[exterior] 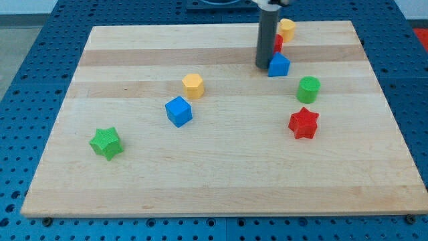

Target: Nudge the red circle right a bit

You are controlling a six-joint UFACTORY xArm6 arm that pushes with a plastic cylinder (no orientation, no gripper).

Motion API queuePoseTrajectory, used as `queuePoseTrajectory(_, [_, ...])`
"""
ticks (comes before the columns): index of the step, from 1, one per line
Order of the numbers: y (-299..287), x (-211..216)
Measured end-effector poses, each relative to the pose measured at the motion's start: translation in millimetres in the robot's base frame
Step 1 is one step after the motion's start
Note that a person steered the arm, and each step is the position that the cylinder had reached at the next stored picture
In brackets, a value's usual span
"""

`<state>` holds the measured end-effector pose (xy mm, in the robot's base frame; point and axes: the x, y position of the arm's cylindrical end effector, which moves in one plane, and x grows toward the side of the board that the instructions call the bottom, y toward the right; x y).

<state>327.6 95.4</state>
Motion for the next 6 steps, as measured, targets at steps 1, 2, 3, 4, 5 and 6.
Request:
queuePoseTrajectory(1, [9.0,1.2])
queuePoseTrajectory(2, [-7.5,-13.9])
queuePoseTrajectory(3, [-65.6,-43.7])
queuePoseTrajectory(4, [-69.2,-45.2])
queuePoseTrajectory(5, [-70.6,-40.1])
queuePoseTrajectory(6, [-56.9,-39.2])
